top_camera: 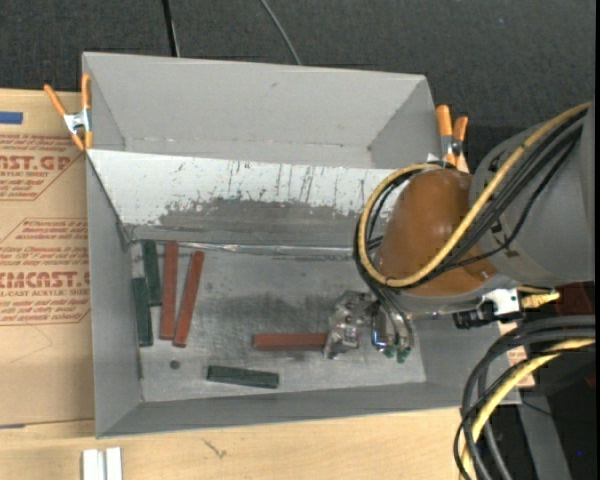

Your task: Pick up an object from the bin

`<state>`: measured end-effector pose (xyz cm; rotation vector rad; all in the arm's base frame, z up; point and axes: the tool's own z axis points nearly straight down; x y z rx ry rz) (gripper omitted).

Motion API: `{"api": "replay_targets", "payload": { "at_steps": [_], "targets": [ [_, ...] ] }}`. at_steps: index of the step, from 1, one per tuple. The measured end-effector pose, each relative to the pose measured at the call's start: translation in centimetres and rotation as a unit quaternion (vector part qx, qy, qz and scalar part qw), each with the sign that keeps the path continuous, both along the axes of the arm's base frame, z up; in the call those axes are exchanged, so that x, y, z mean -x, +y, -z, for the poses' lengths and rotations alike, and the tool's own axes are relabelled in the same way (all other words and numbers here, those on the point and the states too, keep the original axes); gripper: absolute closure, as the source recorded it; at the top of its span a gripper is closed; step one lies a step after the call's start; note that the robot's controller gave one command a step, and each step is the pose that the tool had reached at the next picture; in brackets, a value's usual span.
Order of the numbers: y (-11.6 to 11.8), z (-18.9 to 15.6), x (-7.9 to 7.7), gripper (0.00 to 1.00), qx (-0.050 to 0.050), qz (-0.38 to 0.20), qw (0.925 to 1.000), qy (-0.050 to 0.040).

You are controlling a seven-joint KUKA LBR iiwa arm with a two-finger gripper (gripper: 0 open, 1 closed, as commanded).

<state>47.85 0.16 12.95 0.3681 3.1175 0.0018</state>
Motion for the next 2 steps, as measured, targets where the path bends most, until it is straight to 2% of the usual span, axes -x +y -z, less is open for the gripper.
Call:
{"api": "replay_targets", "payload": {
  "at_steps": [1, 2],
  "targets": [
    [-0.03, 1.34, -0.03, 1.0, 0.0, 0.001, 1.0, -0.0008],
    [0.0, 1.48, 0.33, 1.0, 0.0, 0.0, 1.0, 0.007]
  ]
}}
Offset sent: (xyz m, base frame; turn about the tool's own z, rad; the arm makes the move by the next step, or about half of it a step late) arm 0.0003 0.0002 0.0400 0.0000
